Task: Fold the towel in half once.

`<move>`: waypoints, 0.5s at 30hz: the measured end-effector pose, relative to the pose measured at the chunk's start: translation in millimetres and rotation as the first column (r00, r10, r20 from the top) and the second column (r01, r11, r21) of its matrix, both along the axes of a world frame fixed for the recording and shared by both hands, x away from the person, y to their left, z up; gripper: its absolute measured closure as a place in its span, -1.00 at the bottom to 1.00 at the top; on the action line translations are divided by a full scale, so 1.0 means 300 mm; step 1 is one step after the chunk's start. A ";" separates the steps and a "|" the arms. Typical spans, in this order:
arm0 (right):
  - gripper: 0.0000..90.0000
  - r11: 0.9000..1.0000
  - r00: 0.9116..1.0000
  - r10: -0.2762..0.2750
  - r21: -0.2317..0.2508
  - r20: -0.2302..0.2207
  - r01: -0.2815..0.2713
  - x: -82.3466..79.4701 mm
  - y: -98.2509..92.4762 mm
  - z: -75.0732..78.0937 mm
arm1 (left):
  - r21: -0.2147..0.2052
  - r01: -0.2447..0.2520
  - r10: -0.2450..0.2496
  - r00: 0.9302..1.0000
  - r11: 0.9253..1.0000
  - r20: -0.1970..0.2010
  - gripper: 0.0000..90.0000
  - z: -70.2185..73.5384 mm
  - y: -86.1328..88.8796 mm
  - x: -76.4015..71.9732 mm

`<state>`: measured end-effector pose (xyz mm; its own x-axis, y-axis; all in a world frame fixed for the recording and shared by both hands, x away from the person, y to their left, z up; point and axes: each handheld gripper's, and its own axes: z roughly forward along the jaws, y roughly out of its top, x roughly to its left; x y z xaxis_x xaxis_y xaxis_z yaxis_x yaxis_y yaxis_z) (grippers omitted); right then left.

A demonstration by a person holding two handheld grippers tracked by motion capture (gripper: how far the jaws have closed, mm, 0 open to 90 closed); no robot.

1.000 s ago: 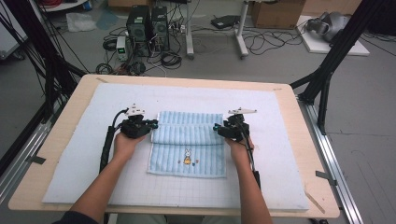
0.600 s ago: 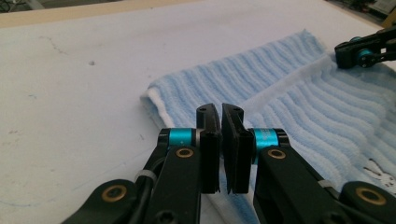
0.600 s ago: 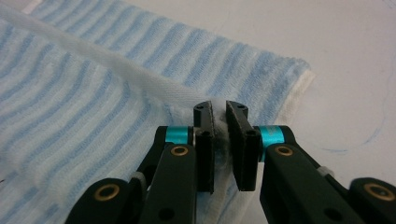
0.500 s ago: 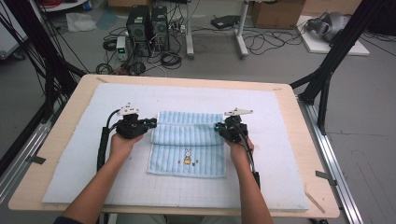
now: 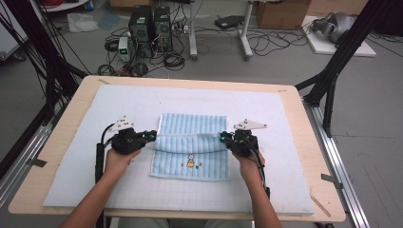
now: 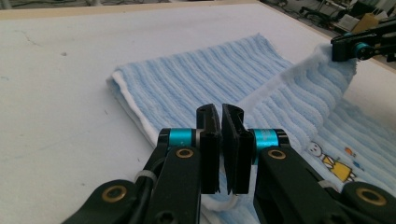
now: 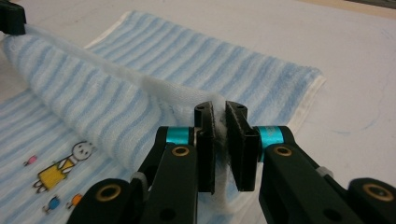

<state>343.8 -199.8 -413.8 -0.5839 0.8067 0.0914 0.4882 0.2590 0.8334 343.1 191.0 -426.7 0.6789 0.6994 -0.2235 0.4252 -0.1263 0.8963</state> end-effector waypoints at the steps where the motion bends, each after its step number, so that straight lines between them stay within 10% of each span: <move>1: 0.83 1.000 1.000 0.005 0.004 0.004 -0.005 -0.012 -0.003 0.000 | -0.002 0.005 -0.005 1.000 1.000 0.003 0.89 -0.002 0.001 -0.011; 15: 0.83 0.998 0.999 0.051 0.045 0.004 -0.051 -0.155 -0.056 -0.036 | -0.017 0.063 -0.063 0.998 0.998 -0.001 0.89 -0.021 0.024 -0.128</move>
